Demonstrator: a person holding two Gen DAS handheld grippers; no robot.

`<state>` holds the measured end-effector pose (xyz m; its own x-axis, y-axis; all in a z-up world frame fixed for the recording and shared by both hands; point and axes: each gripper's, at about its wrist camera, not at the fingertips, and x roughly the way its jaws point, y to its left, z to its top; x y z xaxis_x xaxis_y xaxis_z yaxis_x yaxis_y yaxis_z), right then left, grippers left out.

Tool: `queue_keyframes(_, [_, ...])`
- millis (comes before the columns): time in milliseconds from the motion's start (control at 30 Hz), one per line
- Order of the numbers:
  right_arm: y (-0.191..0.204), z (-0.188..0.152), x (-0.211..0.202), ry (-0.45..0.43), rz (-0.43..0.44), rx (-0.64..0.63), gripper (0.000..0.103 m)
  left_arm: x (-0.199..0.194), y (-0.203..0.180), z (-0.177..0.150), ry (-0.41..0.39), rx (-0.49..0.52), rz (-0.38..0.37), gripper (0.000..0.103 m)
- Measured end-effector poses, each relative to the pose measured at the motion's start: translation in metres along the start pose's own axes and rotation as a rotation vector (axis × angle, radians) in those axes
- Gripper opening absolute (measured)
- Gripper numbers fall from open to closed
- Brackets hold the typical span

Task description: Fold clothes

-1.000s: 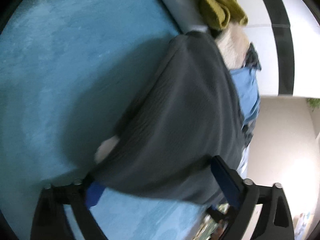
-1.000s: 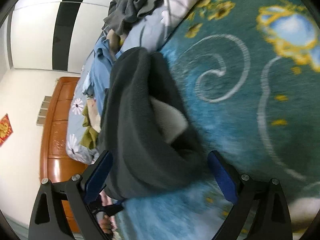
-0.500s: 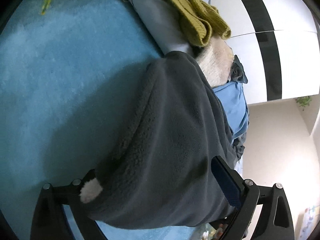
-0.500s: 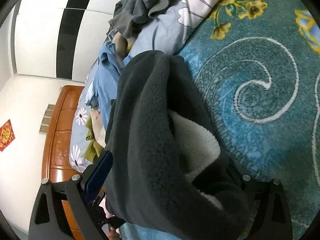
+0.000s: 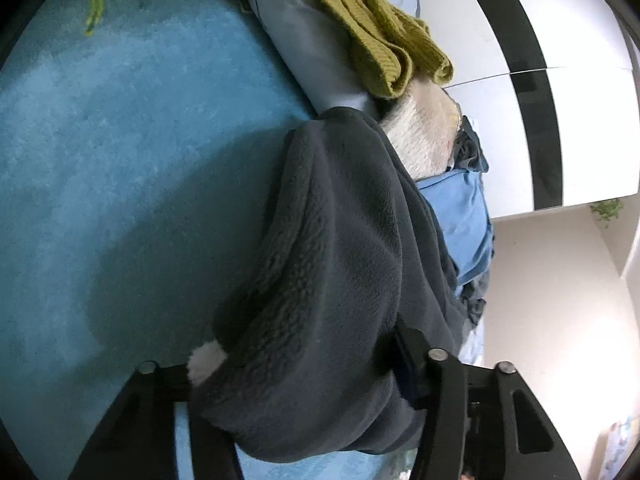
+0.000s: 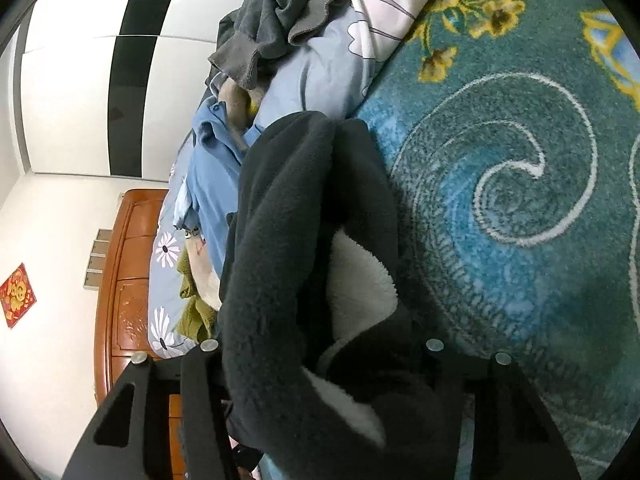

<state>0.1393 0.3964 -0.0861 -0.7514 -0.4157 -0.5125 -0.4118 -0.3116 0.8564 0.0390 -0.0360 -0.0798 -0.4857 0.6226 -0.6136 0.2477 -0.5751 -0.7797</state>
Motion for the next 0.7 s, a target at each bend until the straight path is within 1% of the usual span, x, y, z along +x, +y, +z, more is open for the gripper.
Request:
queue_keyframes(33, [0.002, 0.001, -0.001, 0.003, -0.001, 0.006, 0.053, -0.001, -0.003, 0.000, -0.003, -0.001, 0.007, 0.048])
queue_keyframes(100, [0.009, 0.002, -0.003, 0.008, 0.005, 0.003, 0.049, -0.001, -0.009, 0.000, -0.007, -0.001, 0.016, 0.044])
queue_keyframes(300, [0.043, 0.008, -0.015, 0.031, 0.032, -0.045, 0.046, -0.023, -0.032, -0.005, -0.011, 0.035, 0.018, 0.039])
queue_keyframes(500, [0.081, 0.008, -0.029, 0.084, 0.053, -0.128, 0.045, -0.055, -0.051, -0.013, -0.024, 0.073, -0.001, 0.038])
queue_keyframes(633, [0.103, -0.002, -0.035, 0.122, 0.053, -0.191, 0.045, -0.083, -0.053, -0.019, -0.039, 0.087, -0.006, 0.037])
queue_keyframes(700, [0.115, -0.011, -0.035, 0.144, 0.071, -0.220, 0.045, -0.100, -0.054, -0.021, -0.056, 0.100, -0.003, 0.037])
